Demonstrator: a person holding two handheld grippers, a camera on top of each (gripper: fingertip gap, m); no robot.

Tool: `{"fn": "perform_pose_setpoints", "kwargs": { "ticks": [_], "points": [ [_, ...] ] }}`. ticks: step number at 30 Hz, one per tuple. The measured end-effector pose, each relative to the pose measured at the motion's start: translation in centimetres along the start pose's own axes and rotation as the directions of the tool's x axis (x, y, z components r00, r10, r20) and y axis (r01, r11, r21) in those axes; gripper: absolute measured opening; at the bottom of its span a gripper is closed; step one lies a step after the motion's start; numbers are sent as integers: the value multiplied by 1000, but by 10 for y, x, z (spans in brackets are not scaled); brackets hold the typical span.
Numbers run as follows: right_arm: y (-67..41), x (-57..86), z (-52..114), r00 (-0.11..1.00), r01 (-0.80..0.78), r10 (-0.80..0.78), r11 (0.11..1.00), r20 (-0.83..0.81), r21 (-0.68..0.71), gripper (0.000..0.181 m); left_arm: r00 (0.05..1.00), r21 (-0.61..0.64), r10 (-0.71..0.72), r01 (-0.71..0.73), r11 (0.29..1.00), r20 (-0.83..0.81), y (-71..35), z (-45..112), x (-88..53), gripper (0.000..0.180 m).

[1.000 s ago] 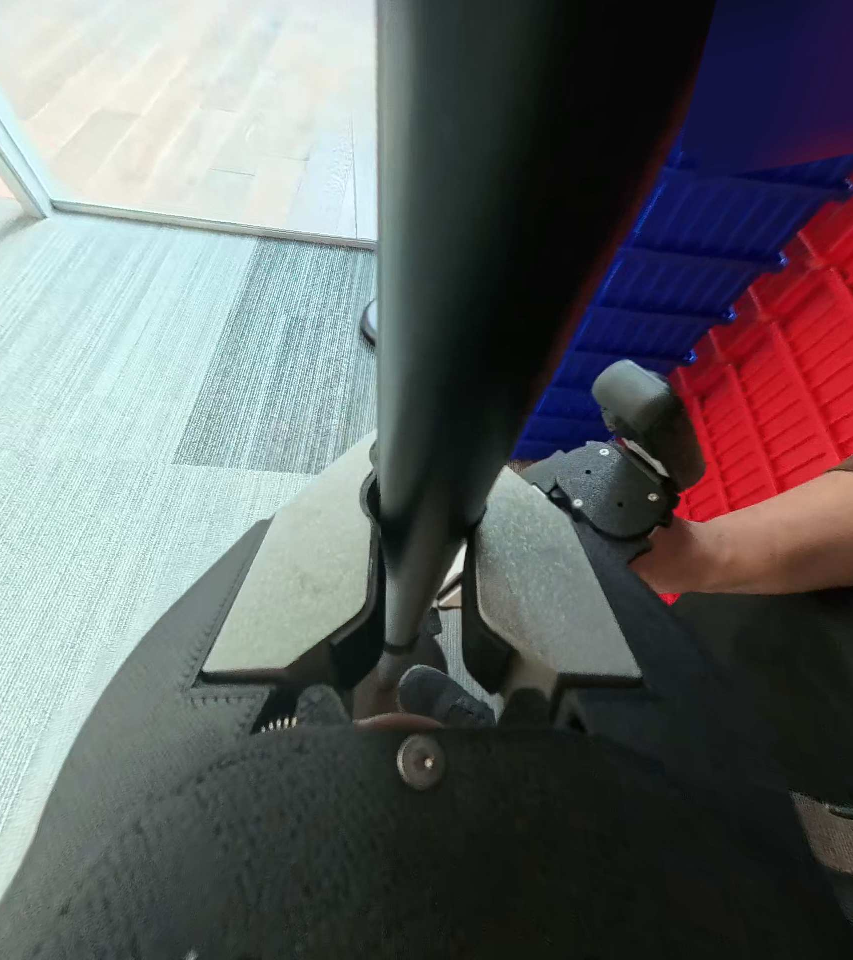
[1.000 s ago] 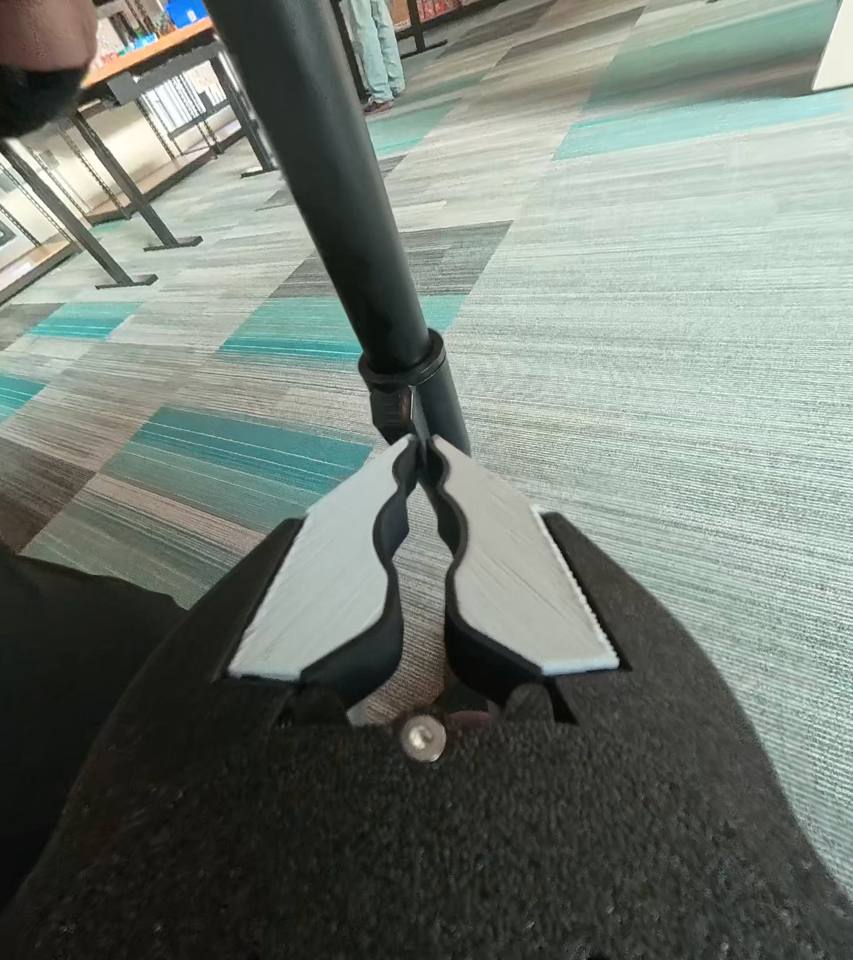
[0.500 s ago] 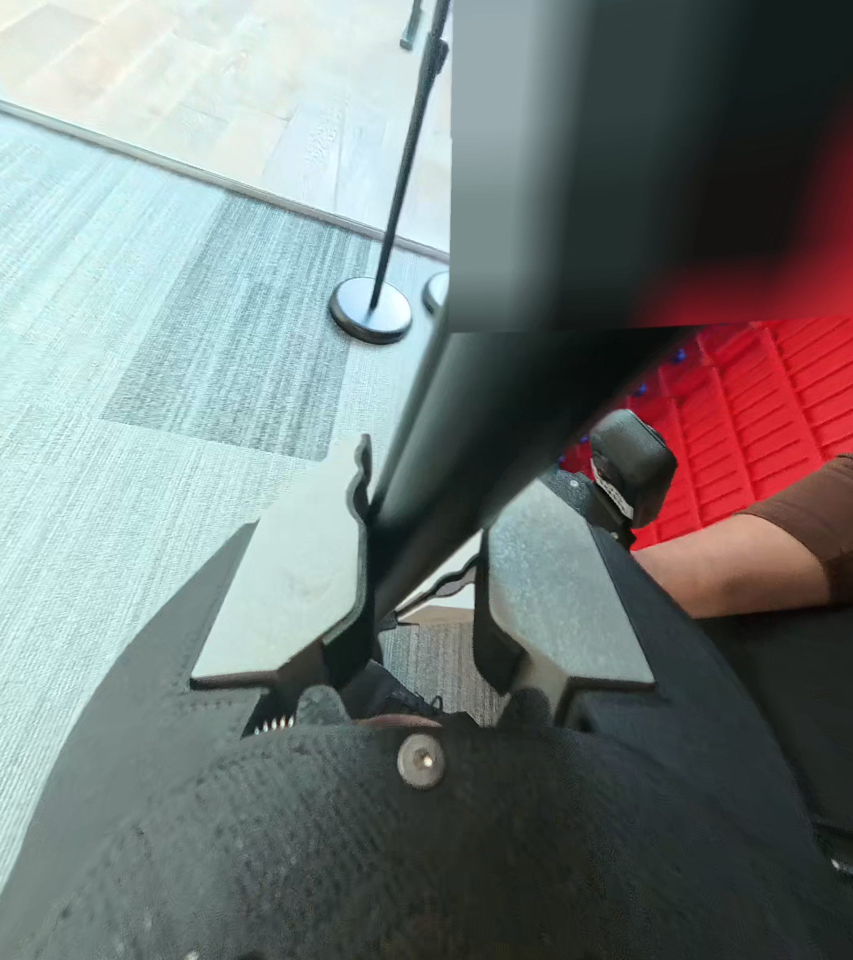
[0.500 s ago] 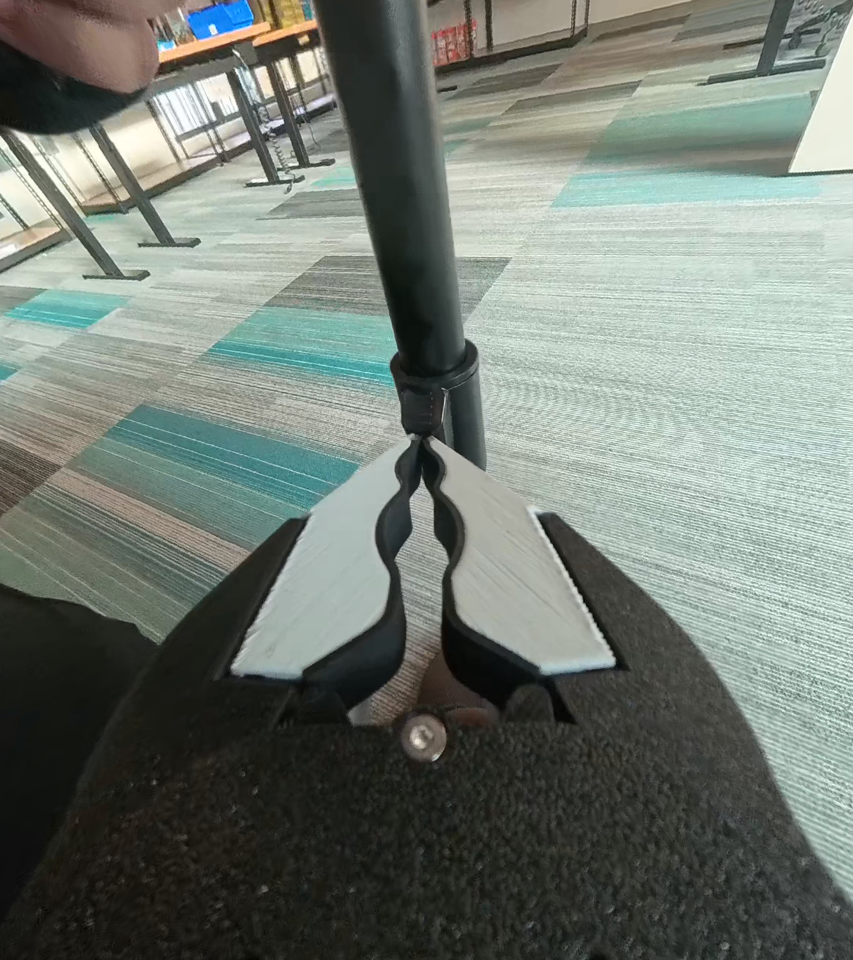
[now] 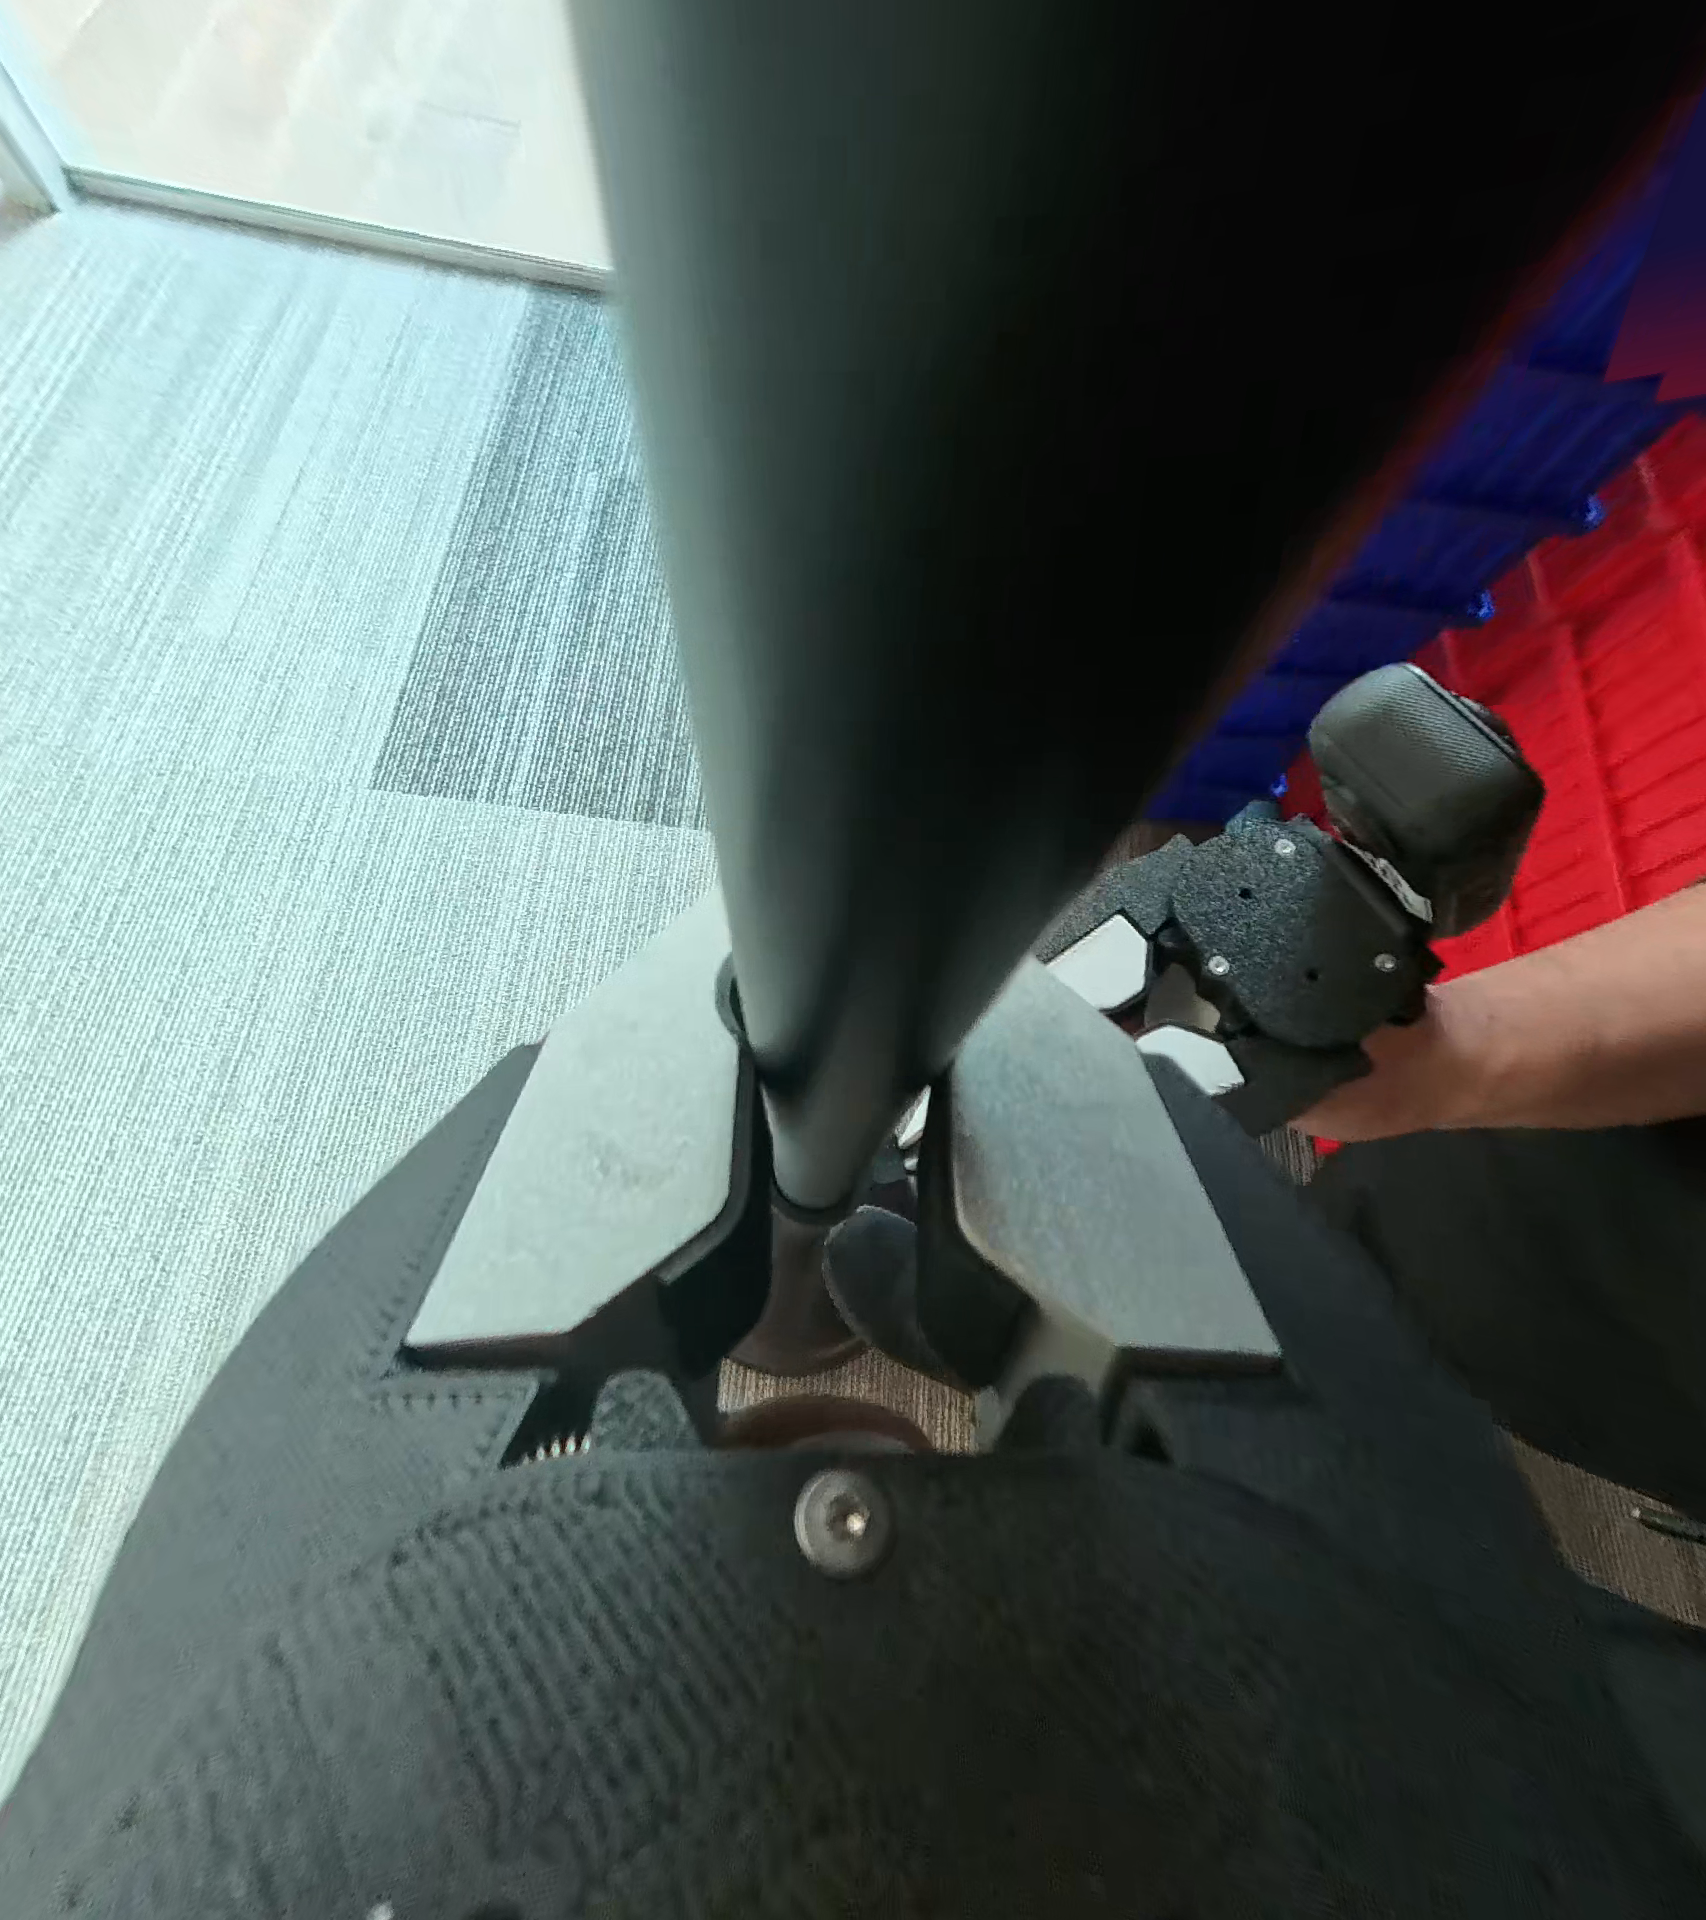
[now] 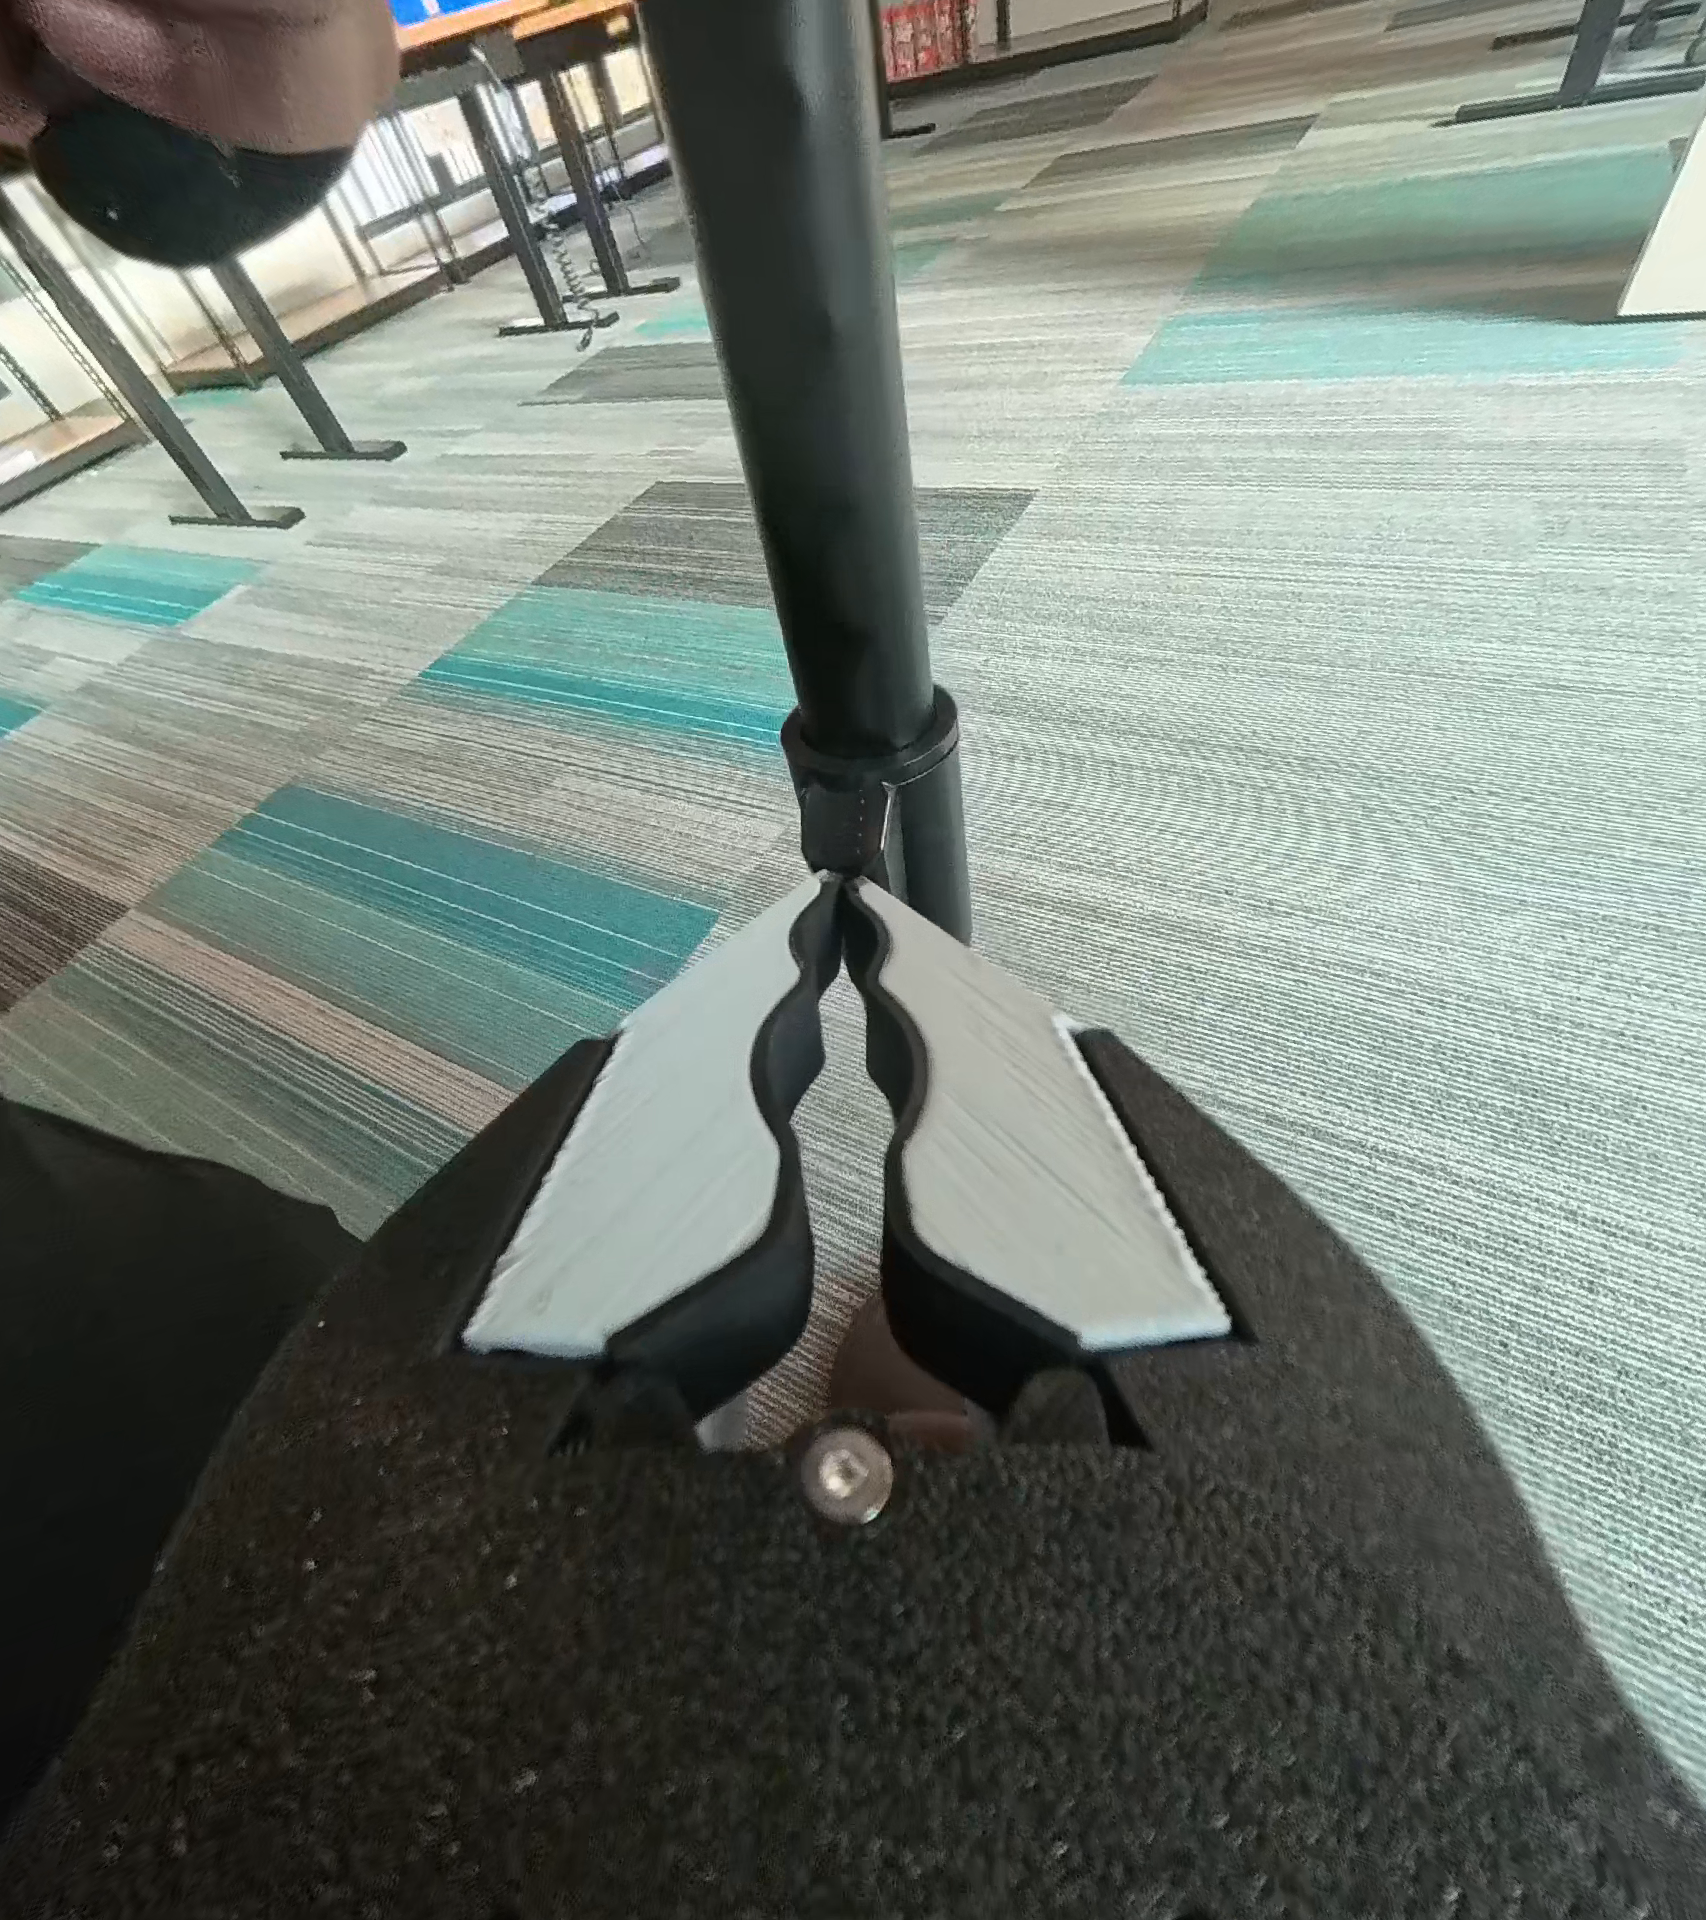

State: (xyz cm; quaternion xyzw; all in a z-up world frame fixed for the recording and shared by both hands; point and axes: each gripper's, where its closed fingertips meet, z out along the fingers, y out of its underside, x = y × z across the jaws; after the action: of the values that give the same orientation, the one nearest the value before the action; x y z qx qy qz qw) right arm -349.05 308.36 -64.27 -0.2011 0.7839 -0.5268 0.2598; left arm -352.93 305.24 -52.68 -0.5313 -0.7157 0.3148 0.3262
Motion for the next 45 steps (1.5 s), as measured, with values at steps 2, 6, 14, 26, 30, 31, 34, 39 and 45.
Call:
{"fn": "perform_pose_setpoints", "kwargs": {
  "ticks": [2,6,14,26,30,31,34,39,45],
  "points": [
    [0,-1,2,1000,-2,2,1000,6,-8,0,999,13,33,-33,999,6,1,-1,-1,26],
    [-2,-1,4,1000,-7,7,1000,9,-24,0,999,71,52,-53,996,7,-1,1,-5,25],
    [1,1,-6,1000,-15,15,1000,15,-21,0,1000,82,24,-23,996,-16,-11,3,12,25],
    [3,0,-5,997,-54,55,998,52,-18,0,999,140,-33,33,990,-6,-16,0,14,27],
    [18,-6,-21,965,-239,250,964,82,-118,0,995,87,5,4,996,-104,-8,0,42,30],
    [26,-5,-31,960,-263,275,952,60,-157,0,992,49,10,-4,999,-128,-4,0,50,34],
    [44,6,-76,957,-291,285,930,-58,-225,6,987,51,-99,106,993,-126,-2,-14,52,37],
    [48,34,-150,950,-284,219,903,-223,-322,18,936,-187,-351,339,922,-36,84,-47,55,45],
    [38,42,-226,922,-301,141,847,-360,-438,22,877,-494,-451,322,808,-165,127,-104,168,42]
  ]
}}
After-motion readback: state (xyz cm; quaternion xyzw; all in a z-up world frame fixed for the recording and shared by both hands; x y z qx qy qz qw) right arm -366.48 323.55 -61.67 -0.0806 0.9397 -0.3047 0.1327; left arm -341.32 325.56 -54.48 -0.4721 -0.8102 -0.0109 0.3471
